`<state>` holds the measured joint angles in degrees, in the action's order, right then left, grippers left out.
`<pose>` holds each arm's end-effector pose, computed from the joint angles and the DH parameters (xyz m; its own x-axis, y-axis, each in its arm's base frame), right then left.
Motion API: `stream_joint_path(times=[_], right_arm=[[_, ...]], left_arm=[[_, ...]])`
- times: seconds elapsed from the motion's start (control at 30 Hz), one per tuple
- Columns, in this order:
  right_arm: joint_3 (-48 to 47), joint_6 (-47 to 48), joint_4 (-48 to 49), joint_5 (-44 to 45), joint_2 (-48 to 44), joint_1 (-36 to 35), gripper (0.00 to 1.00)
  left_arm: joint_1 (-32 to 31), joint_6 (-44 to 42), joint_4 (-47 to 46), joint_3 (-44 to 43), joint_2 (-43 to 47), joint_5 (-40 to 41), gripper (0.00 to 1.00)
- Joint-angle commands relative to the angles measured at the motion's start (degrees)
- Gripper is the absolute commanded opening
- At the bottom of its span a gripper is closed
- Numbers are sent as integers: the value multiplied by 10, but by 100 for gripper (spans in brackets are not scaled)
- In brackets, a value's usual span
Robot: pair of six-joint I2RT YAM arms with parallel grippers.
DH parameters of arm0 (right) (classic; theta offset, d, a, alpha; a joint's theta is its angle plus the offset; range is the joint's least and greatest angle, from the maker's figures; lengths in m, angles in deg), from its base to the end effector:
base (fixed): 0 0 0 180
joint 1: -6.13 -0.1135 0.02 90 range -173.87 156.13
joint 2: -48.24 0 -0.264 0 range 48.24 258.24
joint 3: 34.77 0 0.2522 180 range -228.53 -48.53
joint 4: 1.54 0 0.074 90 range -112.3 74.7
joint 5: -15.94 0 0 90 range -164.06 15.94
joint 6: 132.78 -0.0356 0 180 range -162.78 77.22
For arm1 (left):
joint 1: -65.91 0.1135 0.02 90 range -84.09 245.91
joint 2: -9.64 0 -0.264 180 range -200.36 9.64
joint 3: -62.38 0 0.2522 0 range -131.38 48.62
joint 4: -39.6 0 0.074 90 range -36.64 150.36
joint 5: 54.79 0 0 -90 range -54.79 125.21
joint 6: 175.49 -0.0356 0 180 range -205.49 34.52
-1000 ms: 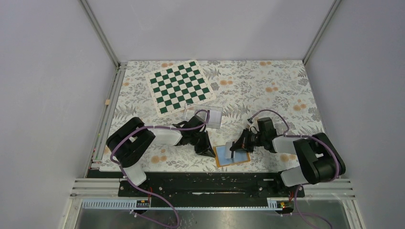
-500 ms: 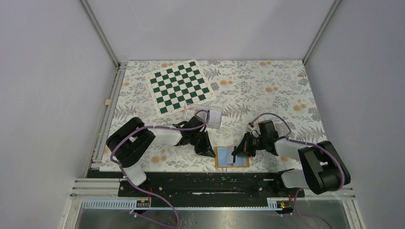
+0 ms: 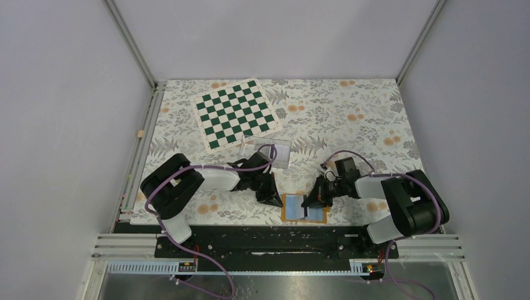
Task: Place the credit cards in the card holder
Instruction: Insert the credit card into the card holder.
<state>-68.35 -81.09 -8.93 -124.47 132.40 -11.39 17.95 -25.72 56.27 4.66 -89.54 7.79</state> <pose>0.1868 0.0877 0.0993 -0.9949 0.1002 -0.0112 0.0448 0.5385 0.8414 0.1933 -0.2389 0.1175 -0.9966 -0.0400 0.0721 -0.0775 0.7533 -0.6531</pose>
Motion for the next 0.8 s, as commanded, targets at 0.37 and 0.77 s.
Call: stream_joint_path(times=[0.37,0.77], right_arm=[[-40,41,-87,26,-15,-23,29],[-129,93,-260,142,-34,-80,50]], left_arm=[[-14,-16,51,5,-16,60,0],[-13,-8,57,5,1,64,0]])
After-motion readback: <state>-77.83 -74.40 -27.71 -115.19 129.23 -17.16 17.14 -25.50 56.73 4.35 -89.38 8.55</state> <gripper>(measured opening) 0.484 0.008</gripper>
